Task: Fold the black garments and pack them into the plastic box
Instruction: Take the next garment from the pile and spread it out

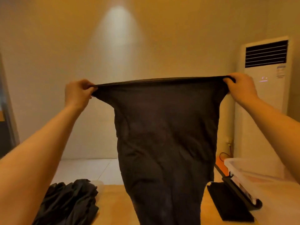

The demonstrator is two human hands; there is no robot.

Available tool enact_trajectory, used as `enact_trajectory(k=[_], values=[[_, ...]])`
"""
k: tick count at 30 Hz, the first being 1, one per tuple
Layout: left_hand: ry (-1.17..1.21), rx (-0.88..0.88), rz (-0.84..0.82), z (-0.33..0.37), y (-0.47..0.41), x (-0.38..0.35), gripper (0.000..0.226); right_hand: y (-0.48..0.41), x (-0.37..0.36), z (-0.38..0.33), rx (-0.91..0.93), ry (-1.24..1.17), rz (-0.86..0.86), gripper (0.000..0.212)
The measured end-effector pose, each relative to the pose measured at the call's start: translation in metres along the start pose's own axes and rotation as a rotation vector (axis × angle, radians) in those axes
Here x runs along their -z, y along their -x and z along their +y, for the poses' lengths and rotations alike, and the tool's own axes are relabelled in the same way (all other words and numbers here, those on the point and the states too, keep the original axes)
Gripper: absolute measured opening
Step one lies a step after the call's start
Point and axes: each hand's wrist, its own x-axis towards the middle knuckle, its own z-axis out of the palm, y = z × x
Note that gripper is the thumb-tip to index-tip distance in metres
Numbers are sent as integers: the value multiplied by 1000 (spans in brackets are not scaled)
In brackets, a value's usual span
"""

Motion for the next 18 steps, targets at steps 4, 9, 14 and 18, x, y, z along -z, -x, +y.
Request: enact_trajectory(k=[4,9,14,18], values=[[38,-46,126,20,-10,3,17,-13,7,-16,41,-64,97,29],[25,-59,101,21,1,17,16,6,10,-12,15,-79,73,30],[29,5,-6,23,20,31,14,31,19,-12,-30,-121,12,28],[134,168,-169,23,39,41,4,48,25,-9,-160,-275,-83,24]])
